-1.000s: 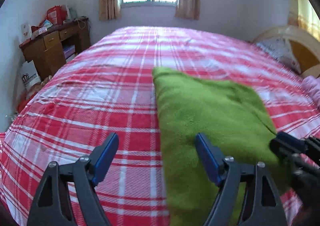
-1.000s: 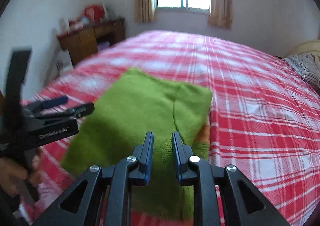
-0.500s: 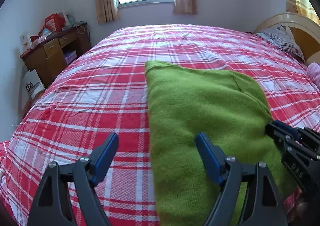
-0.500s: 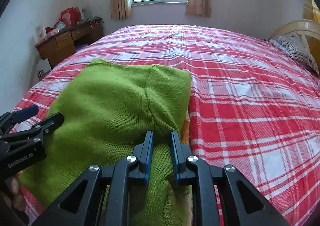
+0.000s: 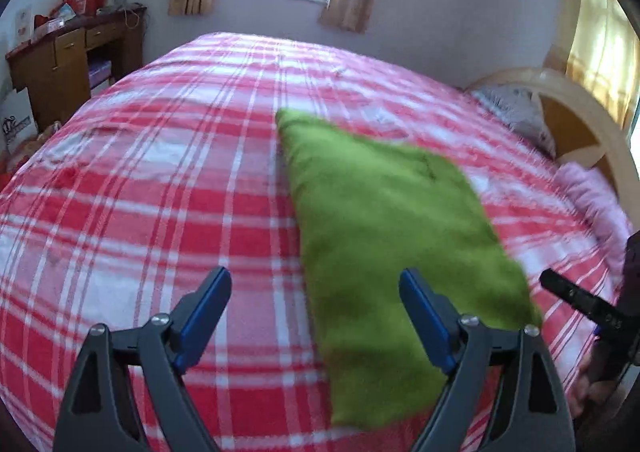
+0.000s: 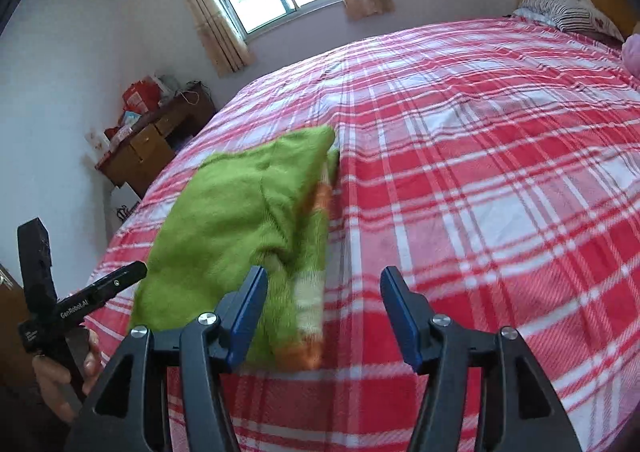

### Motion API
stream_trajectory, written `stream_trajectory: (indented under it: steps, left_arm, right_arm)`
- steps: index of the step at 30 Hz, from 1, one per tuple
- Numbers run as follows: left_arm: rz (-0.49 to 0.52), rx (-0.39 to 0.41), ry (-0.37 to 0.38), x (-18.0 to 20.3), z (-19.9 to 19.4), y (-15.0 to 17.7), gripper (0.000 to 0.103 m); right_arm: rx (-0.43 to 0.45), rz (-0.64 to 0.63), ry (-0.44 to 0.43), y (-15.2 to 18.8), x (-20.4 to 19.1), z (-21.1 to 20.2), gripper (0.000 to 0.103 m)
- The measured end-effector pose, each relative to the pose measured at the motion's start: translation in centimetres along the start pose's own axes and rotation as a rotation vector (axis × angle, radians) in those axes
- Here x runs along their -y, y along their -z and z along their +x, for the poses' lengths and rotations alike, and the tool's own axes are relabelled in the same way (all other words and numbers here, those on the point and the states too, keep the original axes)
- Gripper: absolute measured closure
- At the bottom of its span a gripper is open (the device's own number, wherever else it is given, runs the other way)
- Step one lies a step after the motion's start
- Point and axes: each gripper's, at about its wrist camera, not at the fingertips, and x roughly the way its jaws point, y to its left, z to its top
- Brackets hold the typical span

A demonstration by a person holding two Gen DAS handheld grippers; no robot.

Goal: Fold small clothes

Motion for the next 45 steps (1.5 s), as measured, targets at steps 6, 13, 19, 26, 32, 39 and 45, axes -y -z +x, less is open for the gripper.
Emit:
stream_trajectory:
  steps: [6,13,19,26,32,39,45]
  left_arm:
    - [0.008,0.035,0.008,0.9,2.5,-3.9,0.015]
    - [-0.114,-0.124,0.07,-0.8,9.1,-3.4,0.022]
    - [-0.087,-0.12,0.162,-1.6,8.9,-2.3,0.021]
    - [-0.074,-0.144,0.191,-1.3,9.1,-2.6,0.016]
    - [-0.088,-0.141,0.236,-1.2,8.9,-2.5,0.047]
    - [-0.087,-0.193,0.191,-0.2,5.3,-1.4,0.062]
    - [-0.084,-0.272,0.151,-0.5,-0.7,2.8,0.062]
  right_arm:
    - [-0.011,-0.017,-0.049,-4.3,-0.4,3.0,0.043]
    - [-0.135,-0.108,-0.071,-6.0,-1.7,10.6,0.043]
    - [-0.18,-0.058,-0.175,-5.9,-0.3,12.6,0.043]
    - [-0.214,-0.053,-0.254,-6.4,-0.1,14.0,0.041]
    - [-0.256,-0.104,-0.207,-6.7,-2.2,14.7,0.053]
    - [-0.255,-0.057,-0.174,-4.8,-4.1,10.8,0.068]
    - [-0.316,0.005,-0.272,0.1,-5.5,6.6,0.069]
